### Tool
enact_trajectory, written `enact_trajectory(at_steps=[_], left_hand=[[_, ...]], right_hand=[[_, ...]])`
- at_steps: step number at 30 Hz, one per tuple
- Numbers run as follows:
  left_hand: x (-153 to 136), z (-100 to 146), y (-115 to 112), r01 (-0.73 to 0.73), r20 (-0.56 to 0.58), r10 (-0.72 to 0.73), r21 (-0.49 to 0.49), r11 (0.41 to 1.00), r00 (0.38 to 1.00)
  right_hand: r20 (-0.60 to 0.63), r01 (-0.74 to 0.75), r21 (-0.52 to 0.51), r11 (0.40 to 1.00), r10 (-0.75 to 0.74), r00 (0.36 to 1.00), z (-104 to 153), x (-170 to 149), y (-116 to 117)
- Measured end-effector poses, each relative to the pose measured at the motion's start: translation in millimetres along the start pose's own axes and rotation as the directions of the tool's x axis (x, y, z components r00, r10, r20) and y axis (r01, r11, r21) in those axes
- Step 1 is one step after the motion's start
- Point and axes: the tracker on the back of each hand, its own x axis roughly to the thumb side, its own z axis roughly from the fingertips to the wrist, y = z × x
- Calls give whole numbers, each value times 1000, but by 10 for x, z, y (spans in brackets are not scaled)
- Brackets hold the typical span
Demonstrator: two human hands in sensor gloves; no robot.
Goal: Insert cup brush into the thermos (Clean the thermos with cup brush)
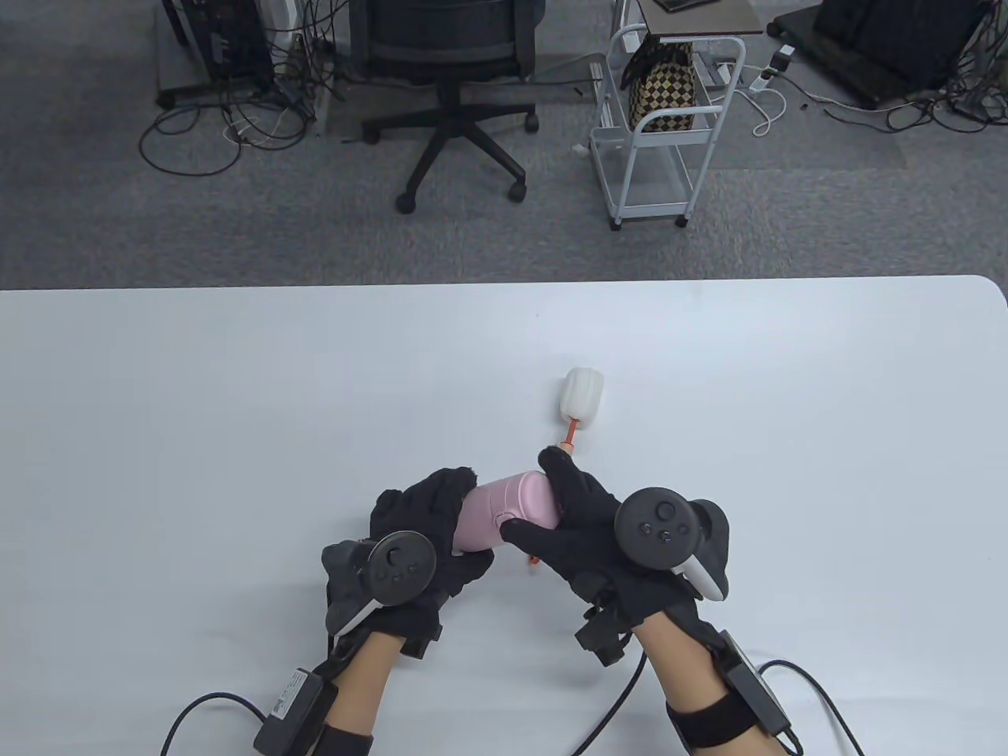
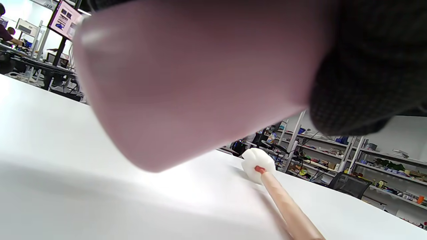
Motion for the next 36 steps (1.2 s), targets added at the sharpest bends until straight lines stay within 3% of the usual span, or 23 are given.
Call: enact_trajectory(at_steps=[2, 5, 9, 15, 20, 26, 29, 31, 33, 36], left_hand=[[34, 8, 10, 69, 24, -69, 1, 998, 997], [106, 22, -5, 126, 57, -126, 15, 992, 990], [77, 13, -24, 79, 73, -78, -7, 997, 994], [4, -13, -30, -60, 73, 66, -77, 995, 995], [-20, -21, 2, -67, 78, 75, -112, 991, 994], [-65, -17, -46, -96, 67, 107, -156, 983, 992], [-58, -10, -38, -104, 62, 114, -144, 984, 992], [-58, -9, -28, -98, 61, 106, -123, 988, 992], [-62, -6, -28, -94, 60, 102, -122, 988, 993], [-61, -6, -44, -56, 62, 64, -124, 991, 996]], right_hand=[[-22, -9, 53, 999, 10, 1000, 11, -40, 21], [-65, 2, -1, 1000, -2, 998, 41, -109, 73], [-42, 77, -21, 997, -78, 996, 47, -125, 76], [150, 97, 70, 993, -107, 983, 23, -155, 0], [193, 209, 200, 957, -247, 949, -14, -251, -16], [225, 190, 263, 946, -252, 941, -13, -216, -4], [226, 239, 207, 949, -284, 932, 6, -242, -26], [176, 260, 117, 959, -277, 945, 35, -251, -53], [123, 197, 42, 979, -201, 972, 65, -248, -74], [39, 132, 31, 991, -133, 990, 87, -237, -51]])
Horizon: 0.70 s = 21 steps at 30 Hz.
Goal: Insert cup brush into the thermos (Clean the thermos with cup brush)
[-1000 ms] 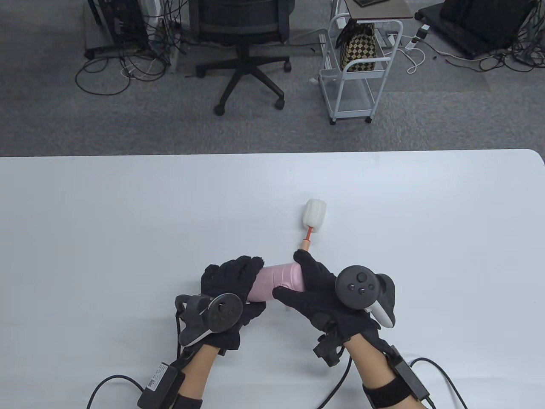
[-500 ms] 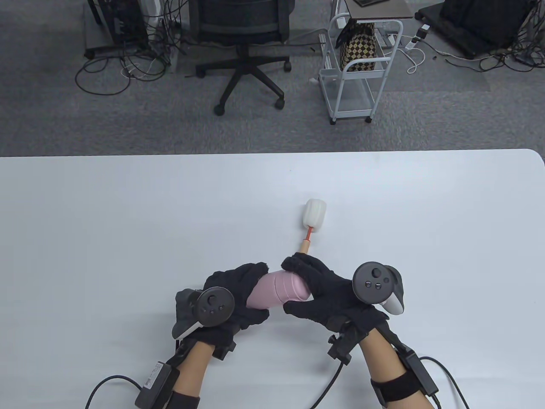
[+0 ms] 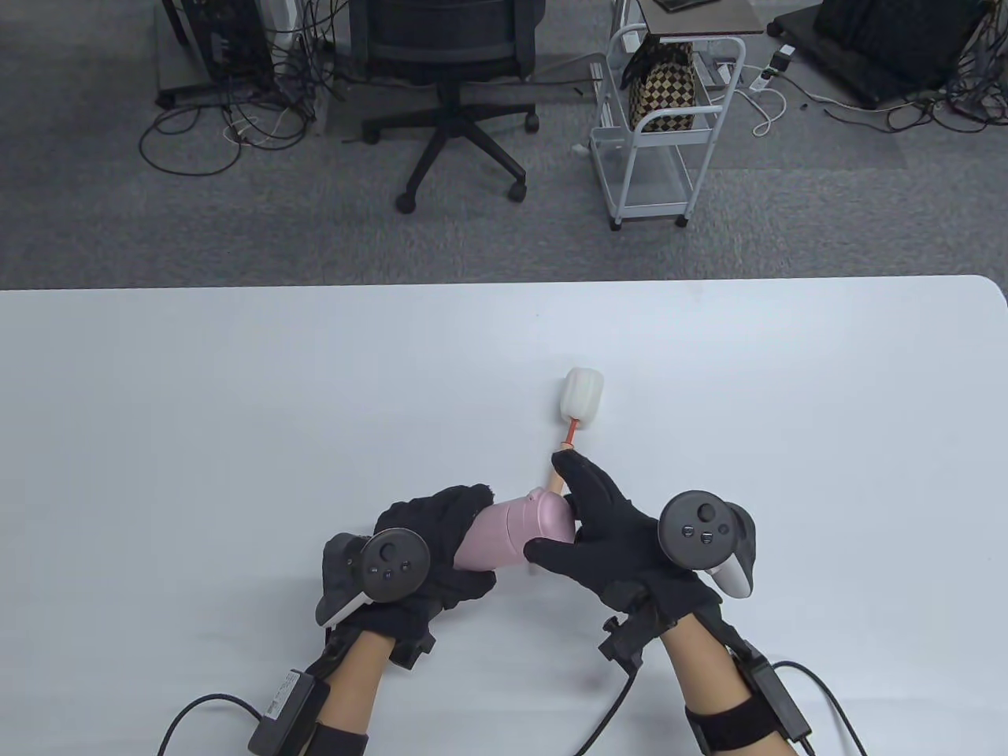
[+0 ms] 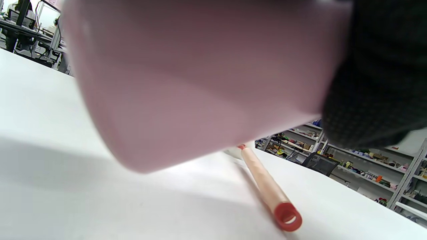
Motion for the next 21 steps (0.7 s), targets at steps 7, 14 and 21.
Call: enact_trajectory(at_steps=[7, 14, 21], left_hand=[[61, 4, -12, 29, 22, -28, -10, 1000, 999], [27, 5, 31, -39, 21, 39, -9, 999, 999], [-29, 2, 34, -93, 13, 94, -24, 995, 996]], right_hand=[[-80, -120, -32, 992, 118, 990, 6, 35, 54], [66, 35, 75, 997, -40, 997, -51, 17, -9], [174, 122, 151, 981, -147, 974, -70, 25, -42]])
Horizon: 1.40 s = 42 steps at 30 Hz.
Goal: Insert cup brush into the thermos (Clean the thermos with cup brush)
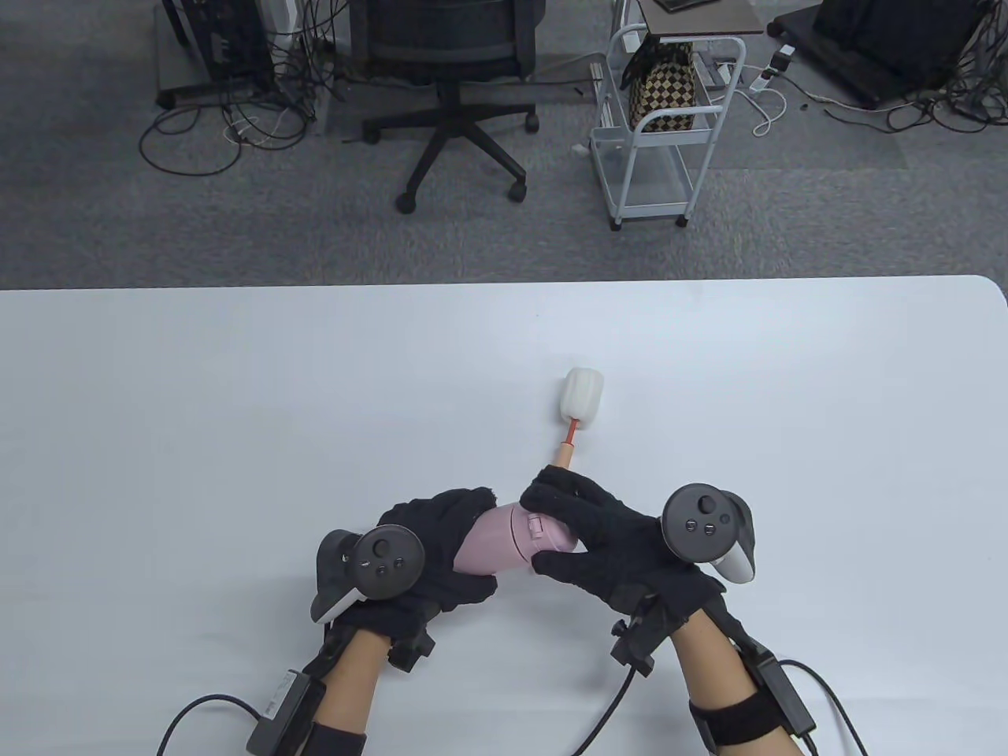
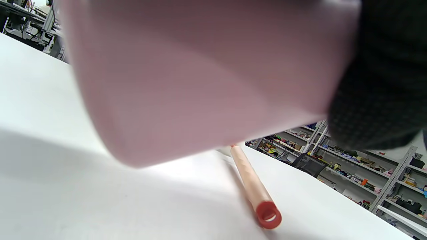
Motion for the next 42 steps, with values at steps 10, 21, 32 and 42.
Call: enact_trajectory(at_steps=[10, 21, 32, 42], left_hand=[[4, -2, 2, 33, -3, -33, 8, 999, 999], [125, 5, -31, 141, 28, -141, -1, 990, 990], [59, -2, 9, 107, 13, -107, -25, 994, 994], [-55, -55, -5, -120, 8, 124, -201, 972, 992]], right_hand=[[-84, 54, -110, 992, -64, 994, 55, -71, -54], [-387, -192, -60, 980, 154, 909, 88, -68, 53], [-158, 40, 48, 998, -32, 987, -27, -117, 51], [63, -10, 112, 994, 3, 998, -1, 22, -69]])
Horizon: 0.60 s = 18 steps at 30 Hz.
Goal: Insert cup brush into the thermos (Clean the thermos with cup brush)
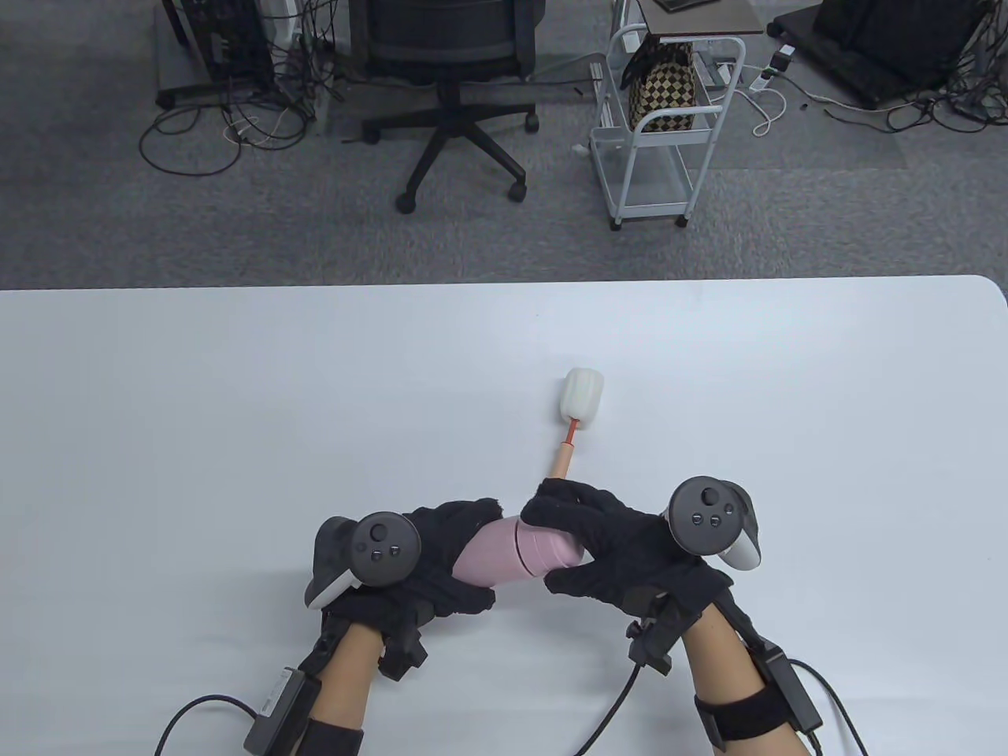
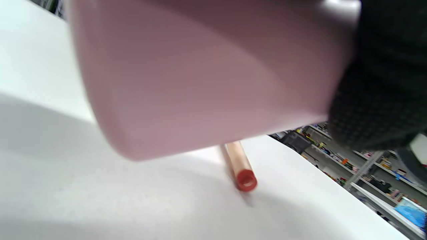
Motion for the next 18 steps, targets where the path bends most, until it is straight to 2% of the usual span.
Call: enact_trajectory(at_steps=[4, 6, 8, 10, 13, 15, 18], left_hand=[[-118, 4, 41, -74, -13, 73, -58, 996, 997], [-219, 26, 72, -152, -33, 152, -5, 988, 988], [-301, 54, 118, -228, -34, 231, 70, 971, 972], [-364, 85, 157, -335, -11, 342, 164, 928, 940], [-413, 112, 176, -454, 49, 456, 239, 858, 888], [-441, 127, 180, -522, 93, 519, 284, 804, 850], [-470, 139, 176, -581, 124, 574, 309, 753, 809]], right_hand=[[36, -1, -13, 1000, 1, 999, 66, 77, -140], [9, -13, -86, 996, 14, 1000, 129, 67, -239], [-68, -86, -143, 986, 77, 995, 183, 18, -321], [-220, -218, -240, 946, 166, 961, 269, -119, -424], [-376, -321, -299, 899, 198, 905, 365, -312, -524], [-516, -406, -315, 858, 204, 832, 459, -486, -592], [-651, -507, -309, 804, 210, 729, 562, -658, -651]])
